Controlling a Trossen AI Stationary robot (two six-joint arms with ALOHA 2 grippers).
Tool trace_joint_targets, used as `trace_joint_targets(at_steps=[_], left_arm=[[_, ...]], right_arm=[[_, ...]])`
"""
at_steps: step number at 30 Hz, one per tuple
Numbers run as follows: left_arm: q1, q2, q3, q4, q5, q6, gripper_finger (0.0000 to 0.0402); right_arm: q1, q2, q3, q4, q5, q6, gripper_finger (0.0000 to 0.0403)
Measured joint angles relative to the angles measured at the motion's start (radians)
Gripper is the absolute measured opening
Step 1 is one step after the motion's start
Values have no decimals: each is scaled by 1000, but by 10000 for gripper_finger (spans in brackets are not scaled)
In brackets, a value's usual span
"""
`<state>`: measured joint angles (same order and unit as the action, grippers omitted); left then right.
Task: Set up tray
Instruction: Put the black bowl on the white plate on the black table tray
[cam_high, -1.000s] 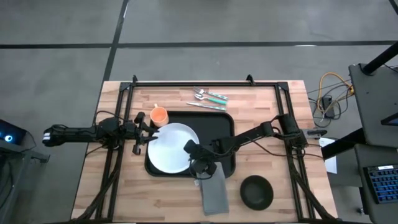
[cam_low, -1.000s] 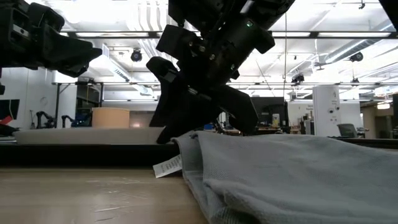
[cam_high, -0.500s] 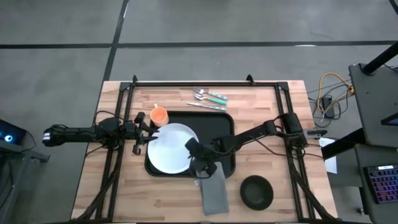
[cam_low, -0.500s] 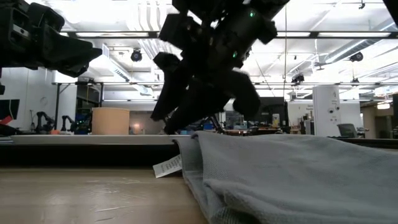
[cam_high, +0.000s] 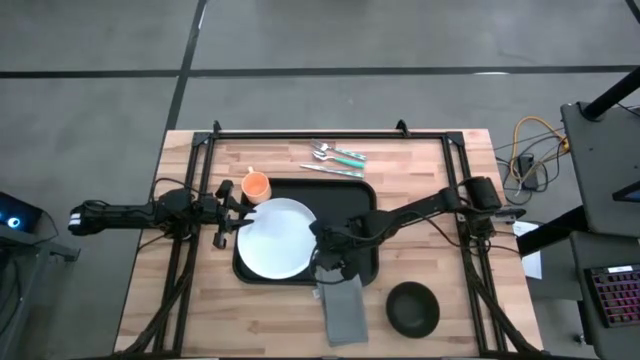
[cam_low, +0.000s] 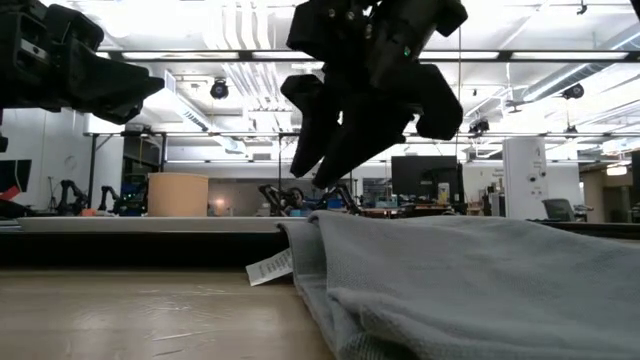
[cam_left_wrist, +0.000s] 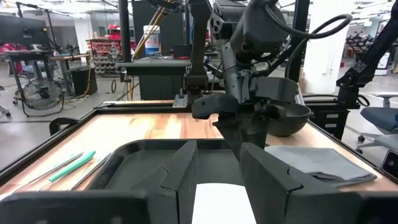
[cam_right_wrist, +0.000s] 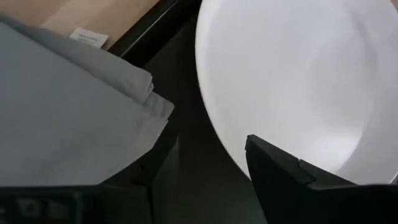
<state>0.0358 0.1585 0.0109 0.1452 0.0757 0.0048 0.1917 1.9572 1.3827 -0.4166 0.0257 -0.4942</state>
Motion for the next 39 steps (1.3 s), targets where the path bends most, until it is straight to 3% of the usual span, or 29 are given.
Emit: trace_joint_targets(at_steps=[16,25,32,39], left_arm=[[0,5,0,0,0,0,105],[0,15,0,1,0,0,105],[0,29,0,-2,0,0,105],[0,40,0,1,0,0,105]], right_arm=[[46,-38,-1,-93,-3,36,163],[100,-138,-1,-323,-7,198,162],[149,-172,-3,-507,-166,301,154],[216,-176,-4,-588,-187,305,144]])
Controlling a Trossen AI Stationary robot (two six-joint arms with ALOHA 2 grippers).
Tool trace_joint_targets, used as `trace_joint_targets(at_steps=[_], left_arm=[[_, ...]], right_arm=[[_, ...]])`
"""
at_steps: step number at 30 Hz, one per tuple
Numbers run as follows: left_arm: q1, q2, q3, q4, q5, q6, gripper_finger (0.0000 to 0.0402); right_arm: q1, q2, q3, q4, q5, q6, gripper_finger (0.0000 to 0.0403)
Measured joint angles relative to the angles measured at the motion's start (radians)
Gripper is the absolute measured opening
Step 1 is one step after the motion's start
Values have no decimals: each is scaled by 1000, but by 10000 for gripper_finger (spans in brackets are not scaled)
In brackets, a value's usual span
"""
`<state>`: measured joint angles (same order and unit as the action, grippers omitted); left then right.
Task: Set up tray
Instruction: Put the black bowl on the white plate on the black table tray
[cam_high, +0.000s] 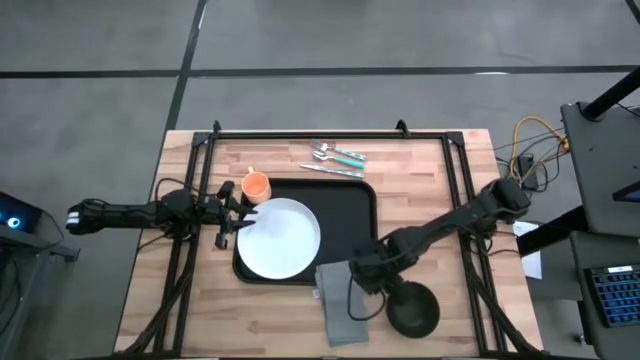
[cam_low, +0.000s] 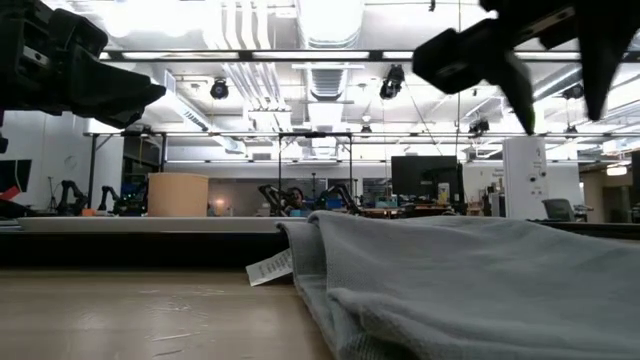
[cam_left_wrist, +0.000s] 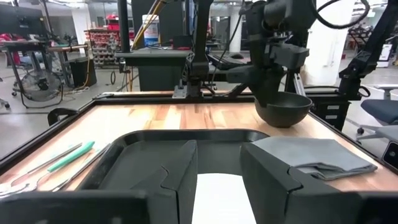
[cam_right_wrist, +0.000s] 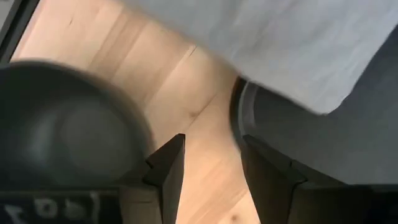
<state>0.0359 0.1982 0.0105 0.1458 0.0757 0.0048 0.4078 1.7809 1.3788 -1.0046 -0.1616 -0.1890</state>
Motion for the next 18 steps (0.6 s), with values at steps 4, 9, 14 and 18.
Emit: trace_joint_targets(at_steps=[4,9,14,18], left_arm=[[0,0,0,0,0,0,105],[0,0,0,0,0,0,105],[0,0,0,0,0,0,105],[0,0,0,0,0,0,105]], right_arm=[[19,-9,0,-31,-6,52,139],[44,-9,-5,-43,-65,85,137],[75,-9,-21,-30,-77,85,135],[90,-7,-56,-11,-77,85,130]])
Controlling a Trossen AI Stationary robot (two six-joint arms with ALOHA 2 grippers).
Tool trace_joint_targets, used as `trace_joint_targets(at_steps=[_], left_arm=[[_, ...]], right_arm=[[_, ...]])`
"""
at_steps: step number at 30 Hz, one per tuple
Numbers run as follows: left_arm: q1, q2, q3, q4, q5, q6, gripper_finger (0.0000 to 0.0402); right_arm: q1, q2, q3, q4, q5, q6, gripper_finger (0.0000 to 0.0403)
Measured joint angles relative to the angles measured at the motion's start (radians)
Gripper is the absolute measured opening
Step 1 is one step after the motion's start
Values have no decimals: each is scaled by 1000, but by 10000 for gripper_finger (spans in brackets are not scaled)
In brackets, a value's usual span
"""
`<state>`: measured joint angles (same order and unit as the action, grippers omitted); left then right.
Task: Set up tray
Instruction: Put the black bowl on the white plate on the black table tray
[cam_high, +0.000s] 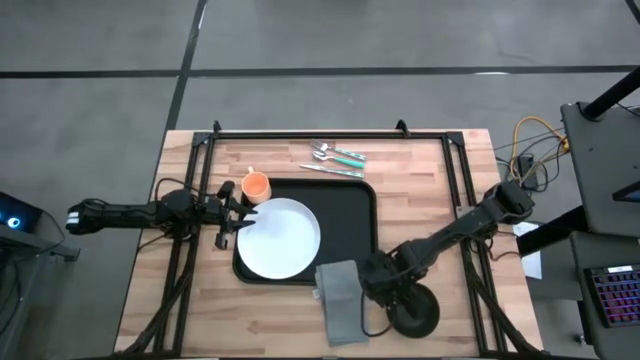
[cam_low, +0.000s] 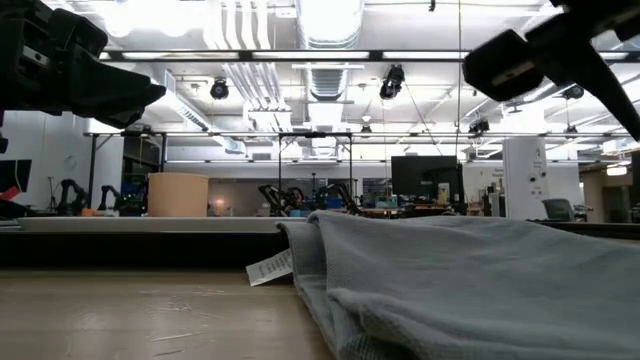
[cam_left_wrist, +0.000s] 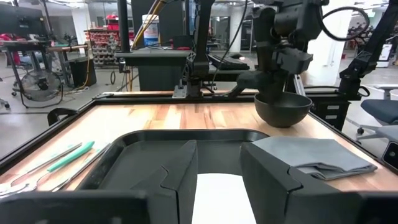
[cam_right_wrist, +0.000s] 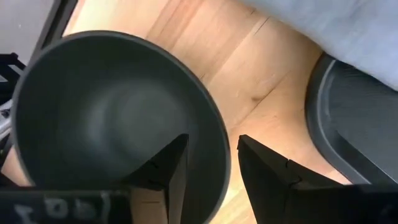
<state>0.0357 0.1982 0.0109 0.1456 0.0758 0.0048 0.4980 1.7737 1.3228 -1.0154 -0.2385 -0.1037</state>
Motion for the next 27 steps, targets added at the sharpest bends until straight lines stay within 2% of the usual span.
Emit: trace_joint_targets(at_steps=[10,24,27], left_arm=[[0,0,0,0,0,0,105],[0,0,0,0,0,0,105],[0,0,0,0,0,0,105]], right_arm=[[0,0,-52,78,-2,-7,111],[-1,2,-112,73,-7,-8,15],[-2,2,-113,62,-7,-7,10]])
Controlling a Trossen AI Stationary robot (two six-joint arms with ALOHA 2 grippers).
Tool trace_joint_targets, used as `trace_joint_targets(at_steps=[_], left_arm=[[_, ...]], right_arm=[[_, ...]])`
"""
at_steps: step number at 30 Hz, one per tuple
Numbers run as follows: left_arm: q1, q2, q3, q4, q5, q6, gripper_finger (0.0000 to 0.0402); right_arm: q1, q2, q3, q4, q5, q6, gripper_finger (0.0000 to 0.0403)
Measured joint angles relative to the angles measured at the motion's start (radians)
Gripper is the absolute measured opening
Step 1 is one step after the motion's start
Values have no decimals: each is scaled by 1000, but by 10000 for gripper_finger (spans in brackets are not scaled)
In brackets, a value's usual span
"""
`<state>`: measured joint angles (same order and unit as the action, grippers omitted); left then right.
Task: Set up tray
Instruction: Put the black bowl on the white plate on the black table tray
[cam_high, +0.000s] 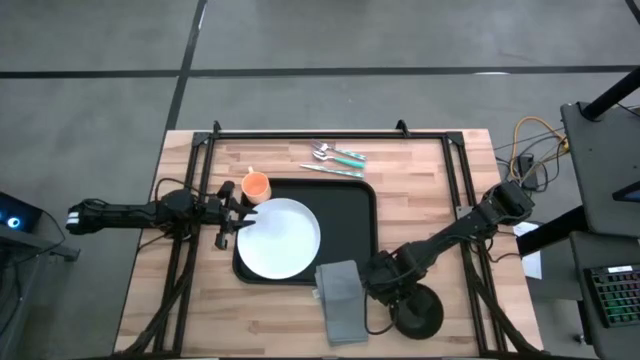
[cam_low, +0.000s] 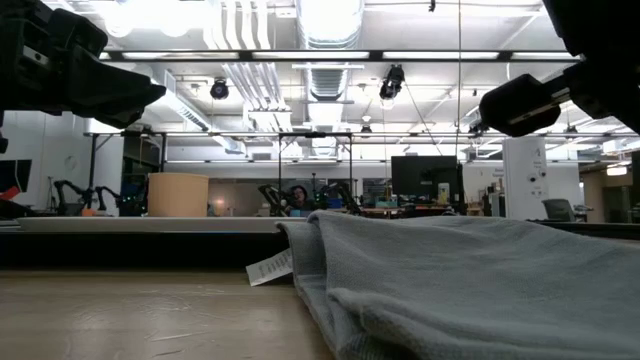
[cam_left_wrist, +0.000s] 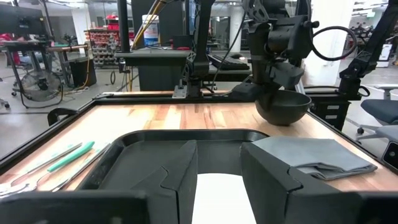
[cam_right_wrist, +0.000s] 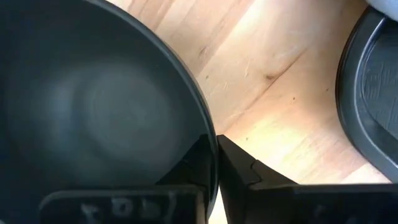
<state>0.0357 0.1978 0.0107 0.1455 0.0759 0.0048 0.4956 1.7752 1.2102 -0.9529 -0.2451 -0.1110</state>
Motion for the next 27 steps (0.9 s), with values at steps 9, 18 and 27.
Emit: trace_joint_targets(at_steps=[9,18,27], left_arm=[[0,0,0,0,0,0,105],[0,0,0,0,0,0,105],[0,0,0,0,0,0,105]], right_arm=[[-38,0,64,-64,-32,1,9],[-120,0,196,-70,-78,4,9],[-217,22,287,-114,-77,104,9]])
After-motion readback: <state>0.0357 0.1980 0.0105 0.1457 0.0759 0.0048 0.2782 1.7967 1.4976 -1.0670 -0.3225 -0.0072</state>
